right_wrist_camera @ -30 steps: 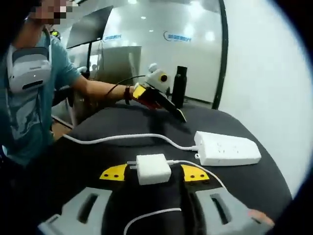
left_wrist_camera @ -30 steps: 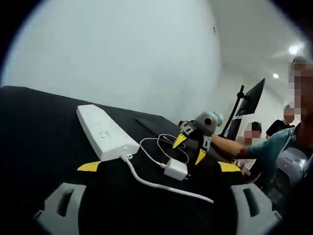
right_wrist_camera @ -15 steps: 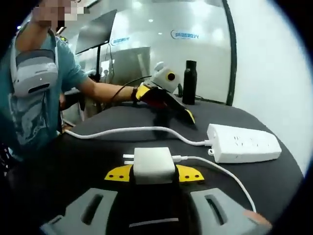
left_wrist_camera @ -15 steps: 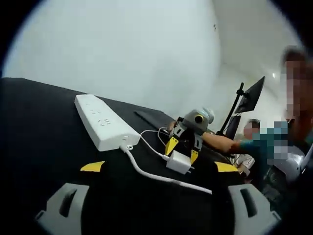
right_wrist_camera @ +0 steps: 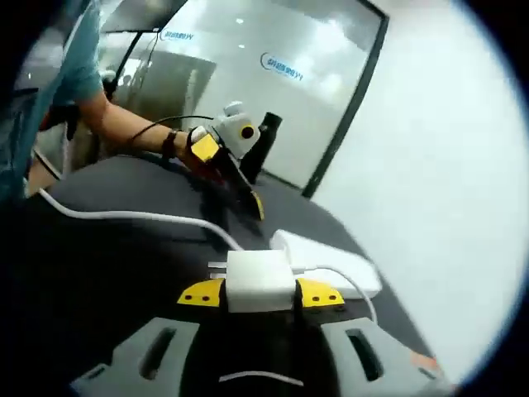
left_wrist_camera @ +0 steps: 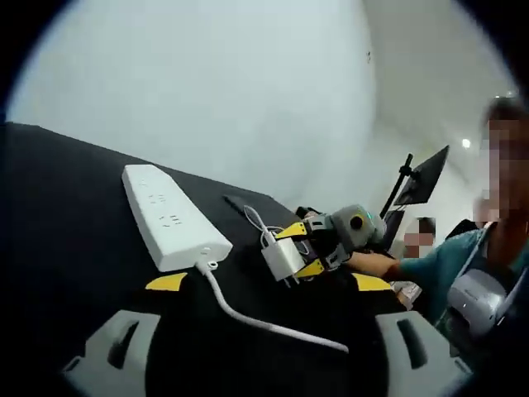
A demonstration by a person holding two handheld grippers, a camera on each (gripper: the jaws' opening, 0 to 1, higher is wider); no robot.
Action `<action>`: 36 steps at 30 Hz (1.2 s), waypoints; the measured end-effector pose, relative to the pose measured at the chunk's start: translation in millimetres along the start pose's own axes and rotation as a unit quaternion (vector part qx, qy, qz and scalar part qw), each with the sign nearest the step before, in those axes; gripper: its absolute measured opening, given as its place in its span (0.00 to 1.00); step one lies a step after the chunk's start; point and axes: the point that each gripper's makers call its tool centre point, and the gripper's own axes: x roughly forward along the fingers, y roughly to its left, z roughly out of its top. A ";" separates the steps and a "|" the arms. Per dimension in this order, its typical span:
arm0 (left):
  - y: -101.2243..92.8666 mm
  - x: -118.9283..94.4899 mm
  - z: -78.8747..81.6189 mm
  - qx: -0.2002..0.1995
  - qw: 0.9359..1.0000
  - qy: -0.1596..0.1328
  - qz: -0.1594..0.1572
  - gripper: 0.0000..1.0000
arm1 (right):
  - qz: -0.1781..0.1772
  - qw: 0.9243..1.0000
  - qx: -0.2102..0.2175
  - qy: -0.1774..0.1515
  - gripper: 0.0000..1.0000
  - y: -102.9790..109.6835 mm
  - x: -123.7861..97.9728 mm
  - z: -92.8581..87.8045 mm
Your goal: Connect the charging cable to the phone, plug the charger into the socket, and turn on the power strip switch to charge the phone.
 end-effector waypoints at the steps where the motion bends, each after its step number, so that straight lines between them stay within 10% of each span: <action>1: -2.5 3.8 3.0 -0.008 1.000 0.006 -0.006 0.71 | -0.008 1.000 -0.015 -0.001 0.30 -3.3 1.0 1.5; 5: -12.7 26.7 20.6 0.006 0.999 0.023 -0.037 0.68 | -0.059 0.996 -0.056 -0.028 0.30 -20.1 -1.9 25.0; 10: -50.9 46.3 29.4 -0.053 0.983 0.059 -0.165 0.66 | -0.078 0.989 -0.113 -0.058 0.30 -19.4 -8.0 55.8; 17: -62.3 71.3 14.2 -0.030 0.979 0.114 -0.166 0.54 | -0.099 0.981 -0.158 -0.050 0.30 -19.2 -7.1 63.5; 23: -69.0 73.0 19.2 0.022 0.976 0.093 -0.194 0.20 | -0.101 0.983 -0.147 -0.046 0.30 -22.4 -9.7 64.8; 27: -69.6 72.7 27.5 0.020 0.976 0.087 -0.200 0.19 | -0.101 0.983 -0.140 -0.062 0.30 -24.4 -14.5 69.4; 30: -70.6 72.9 28.2 0.017 0.976 0.087 -0.197 0.19 | -0.082 0.988 -0.115 -0.069 0.31 -23.7 -14.3 68.5; 36: -63.9 68.9 33.3 0.035 0.981 0.082 -0.173 0.18 | -0.050 0.986 0.087 -0.135 0.50 -35.2 -34.8 71.7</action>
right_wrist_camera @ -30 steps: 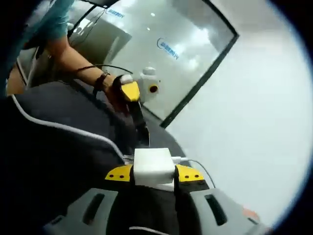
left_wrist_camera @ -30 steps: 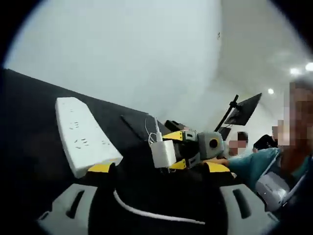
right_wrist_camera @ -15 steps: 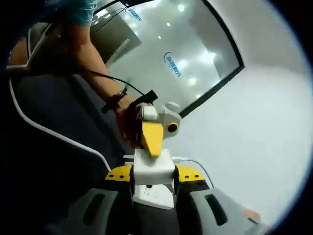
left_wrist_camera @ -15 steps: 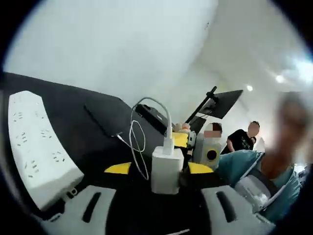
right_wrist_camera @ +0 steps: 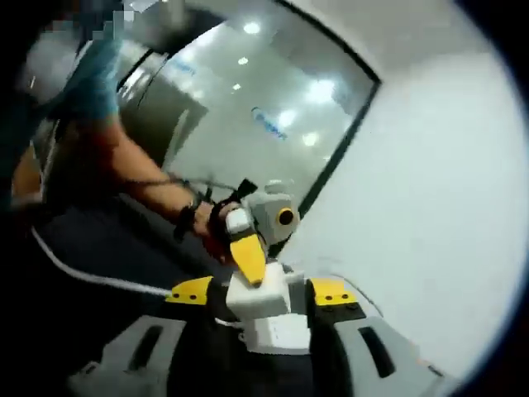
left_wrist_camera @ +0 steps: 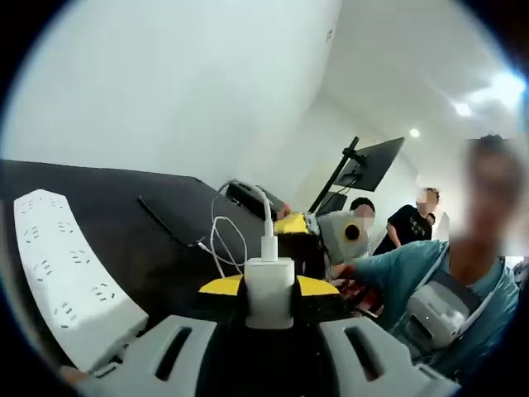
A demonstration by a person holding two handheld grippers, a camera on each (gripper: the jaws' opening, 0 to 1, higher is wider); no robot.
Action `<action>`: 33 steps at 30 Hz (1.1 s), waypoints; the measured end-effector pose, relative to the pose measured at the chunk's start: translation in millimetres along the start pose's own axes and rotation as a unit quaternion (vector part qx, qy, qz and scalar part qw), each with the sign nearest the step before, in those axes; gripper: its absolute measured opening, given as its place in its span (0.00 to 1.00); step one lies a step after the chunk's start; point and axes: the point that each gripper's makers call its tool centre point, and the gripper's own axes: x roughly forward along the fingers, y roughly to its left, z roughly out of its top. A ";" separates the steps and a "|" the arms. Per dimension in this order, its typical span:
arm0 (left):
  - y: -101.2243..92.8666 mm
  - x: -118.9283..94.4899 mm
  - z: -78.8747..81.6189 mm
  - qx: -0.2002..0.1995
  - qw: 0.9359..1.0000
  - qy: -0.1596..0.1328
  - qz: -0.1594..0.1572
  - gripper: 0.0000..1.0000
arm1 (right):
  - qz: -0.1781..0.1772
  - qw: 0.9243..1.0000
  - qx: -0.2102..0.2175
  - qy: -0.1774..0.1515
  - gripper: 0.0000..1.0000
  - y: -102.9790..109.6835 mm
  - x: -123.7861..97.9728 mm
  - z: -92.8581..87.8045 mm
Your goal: Connect the charging cable to the phone, plug the charger into the socket, and turn on the power strip switch to charge the phone.
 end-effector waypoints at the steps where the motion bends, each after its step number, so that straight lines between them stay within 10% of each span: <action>1: -2.6 -2.7 4.8 0.007 1.000 -0.012 0.000 0.18 | 0.009 0.997 0.075 -0.006 0.54 -1.8 -6.4 5.7; 4: -4.7 -6.9 16.4 0.016 0.999 -0.035 0.001 0.18 | 0.040 0.963 0.259 -0.061 0.60 -12.4 -20.0 20.5; 5: -4.2 -8.1 20.4 0.019 0.999 -0.040 0.003 0.18 | 0.059 0.940 0.328 -0.078 0.59 -14.5 -25.9 24.6; 8: -3.5 -6.7 23.4 0.019 0.999 -0.047 0.006 0.18 | 0.042 0.904 0.416 -0.086 0.48 -31.0 -29.6 13.9; 12: -2.8 -2.7 26.0 0.013 0.999 -0.052 0.001 0.18 | 0.031 0.911 0.407 -0.056 0.46 -20.5 -15.8 -17.8; 14: -2.7 1.6 24.1 0.010 0.999 -0.051 0.001 0.18 | 0.053 0.888 0.452 -0.073 0.48 -7.9 -5.2 -17.5; 20: -4.5 6.5 25.5 0.008 0.998 -0.055 -0.004 0.18 | 0.038 0.881 0.467 -0.066 0.32 -9.1 15.3 -28.9; 23: -4.5 6.7 27.1 0.006 0.998 -0.058 -0.006 0.18 | 0.052 0.854 0.509 -0.092 0.32 -16.8 17.8 -20.1; 31: -5.0 14.6 22.3 0.002 0.998 -0.054 -0.011 0.18 | 0.086 0.873 0.475 -0.065 0.24 -2.7 28.4 -16.2; 33: -8.7 13.5 21.1 0.000 0.998 -0.055 -0.019 0.18 | 0.089 0.867 0.487 -0.064 0.23 -1.2 27.3 -16.9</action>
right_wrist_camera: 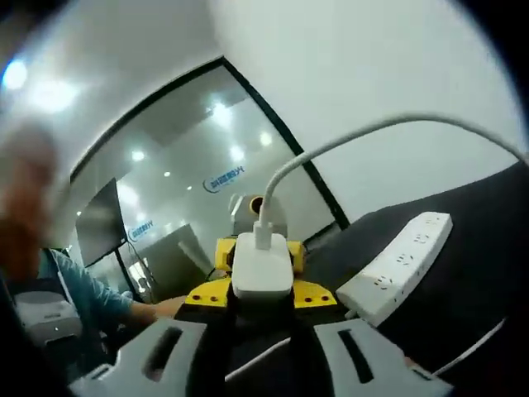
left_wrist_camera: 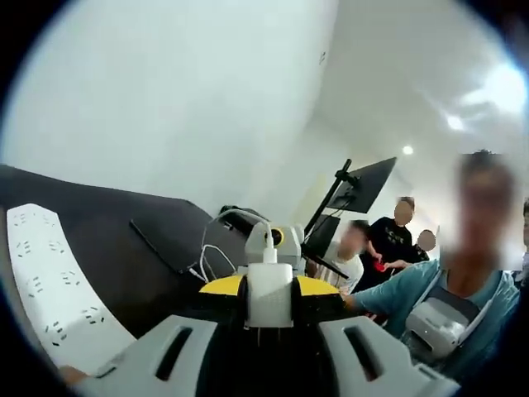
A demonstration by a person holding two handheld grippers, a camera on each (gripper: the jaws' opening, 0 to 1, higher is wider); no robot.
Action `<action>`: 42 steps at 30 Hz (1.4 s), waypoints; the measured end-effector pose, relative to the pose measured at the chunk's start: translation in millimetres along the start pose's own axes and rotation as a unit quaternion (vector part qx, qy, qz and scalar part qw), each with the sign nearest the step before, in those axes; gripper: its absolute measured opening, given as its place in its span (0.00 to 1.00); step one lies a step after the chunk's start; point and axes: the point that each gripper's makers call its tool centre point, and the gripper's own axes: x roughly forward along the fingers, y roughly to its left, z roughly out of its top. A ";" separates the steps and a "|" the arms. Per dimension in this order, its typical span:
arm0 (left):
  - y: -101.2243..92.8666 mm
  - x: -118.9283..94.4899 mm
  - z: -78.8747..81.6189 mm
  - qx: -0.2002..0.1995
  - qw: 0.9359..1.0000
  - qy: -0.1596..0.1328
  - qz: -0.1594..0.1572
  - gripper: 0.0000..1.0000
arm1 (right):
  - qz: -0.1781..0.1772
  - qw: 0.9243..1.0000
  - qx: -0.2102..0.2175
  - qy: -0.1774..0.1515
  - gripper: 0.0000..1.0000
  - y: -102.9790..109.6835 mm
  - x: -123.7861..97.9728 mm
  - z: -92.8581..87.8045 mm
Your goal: Connect the charging cable to the phone, plug the charger into the socket, and turn on the power strip switch to charge the phone.
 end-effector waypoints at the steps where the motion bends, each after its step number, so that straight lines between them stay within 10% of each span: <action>1: 0.0 0.0 -0.2 -0.002 1.000 -0.002 0.000 0.18 | 0.002 1.000 0.009 0.003 0.22 1.1 0.5 -0.9; 9: 0.5 -23.7 31.6 -0.010 0.996 -0.084 0.002 0.35 | -0.029 0.999 -0.023 0.024 0.22 -9.5 -4.7 -4.4; 15: 46.7 -78.9 30.0 0.099 0.981 -0.052 0.159 0.48 | -0.066 0.987 -0.130 0.068 0.21 -41.9 -9.9 4.4; 20: 67.2 -109.8 12.4 0.135 0.968 -0.069 0.201 0.78 | -0.058 0.975 -0.186 0.108 0.21 -65.3 4.1 3.6; 32: 110.7 -126.4 -30.3 0.165 0.961 -0.046 0.215 0.65 | -0.049 0.962 -0.221 0.151 0.21 -118.5 30.9 -8.9; 36: 106.2 -128.5 -25.1 0.153 0.966 -0.061 0.200 0.66 | -0.041 0.941 -0.269 0.200 0.21 -125.8 32.7 -21.5; 42: 103.6 -128.1 -22.9 0.152 0.966 -0.067 0.199 0.65 | -0.028 0.948 -0.256 0.188 0.21 -124.7 37.0 -22.6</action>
